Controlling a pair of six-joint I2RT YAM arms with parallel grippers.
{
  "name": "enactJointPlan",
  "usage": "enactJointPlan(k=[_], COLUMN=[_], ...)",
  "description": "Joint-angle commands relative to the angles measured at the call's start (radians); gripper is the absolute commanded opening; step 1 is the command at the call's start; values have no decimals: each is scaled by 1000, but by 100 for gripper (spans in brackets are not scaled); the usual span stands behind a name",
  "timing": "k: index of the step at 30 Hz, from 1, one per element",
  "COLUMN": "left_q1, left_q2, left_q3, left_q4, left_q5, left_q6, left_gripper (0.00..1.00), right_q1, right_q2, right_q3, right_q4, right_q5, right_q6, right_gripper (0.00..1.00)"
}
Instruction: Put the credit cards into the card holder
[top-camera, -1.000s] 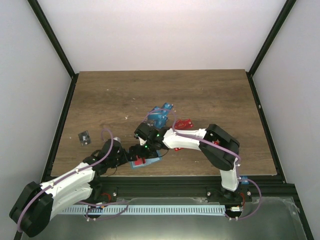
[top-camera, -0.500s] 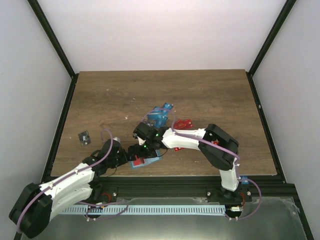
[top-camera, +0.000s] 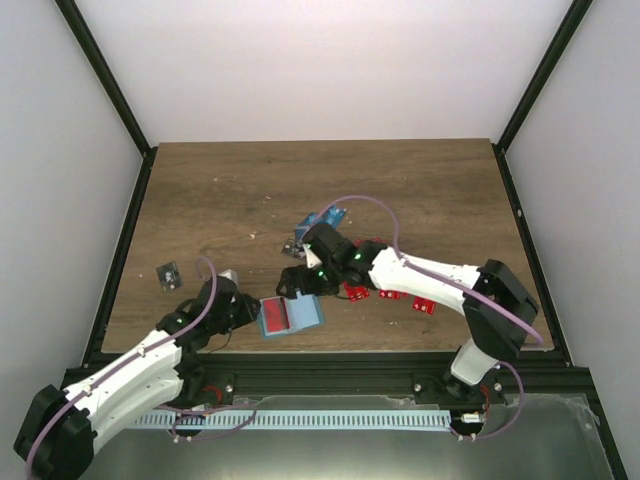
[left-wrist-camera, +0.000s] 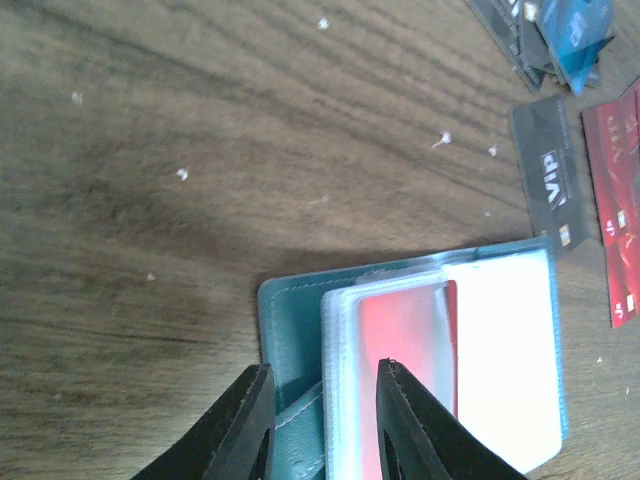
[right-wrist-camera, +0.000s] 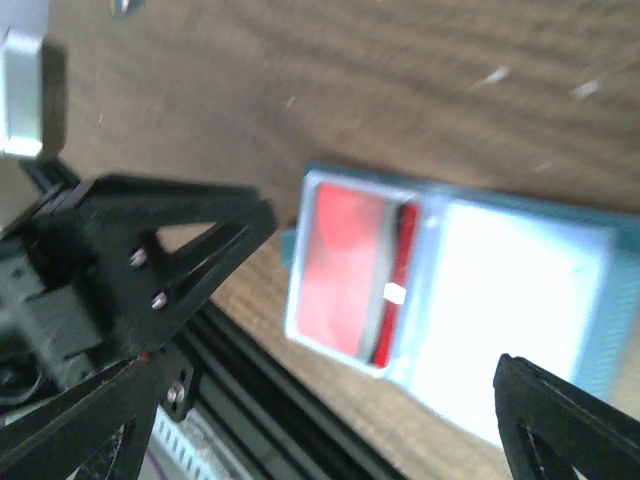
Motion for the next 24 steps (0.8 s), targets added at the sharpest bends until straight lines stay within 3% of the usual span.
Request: enactJointPlan(k=[1,8,14,21,24], left_q1=[-3,1,15,52,74], left_q2=[15,182,487,919,1035], left_q3=[79,258,469,817,916], left_q4=[-20,19,133,126,107], left_q5=[-42,-97,-28,176,237], left_q6=[25,146,276,446,479], left_gripper=[32,41,49,49,49], right_q1=[-106,-320,-451,-470,-470], right_q2=[-27,1,104,191,216], right_q3=[-23,-27,-9,-32,-54], right_q4=[-29,82,197,374,432], right_q5=[91,92,-29,-178,-214], right_q6=[-33,-33,36,168,217], right_gripper=[93,92,87,76,71])
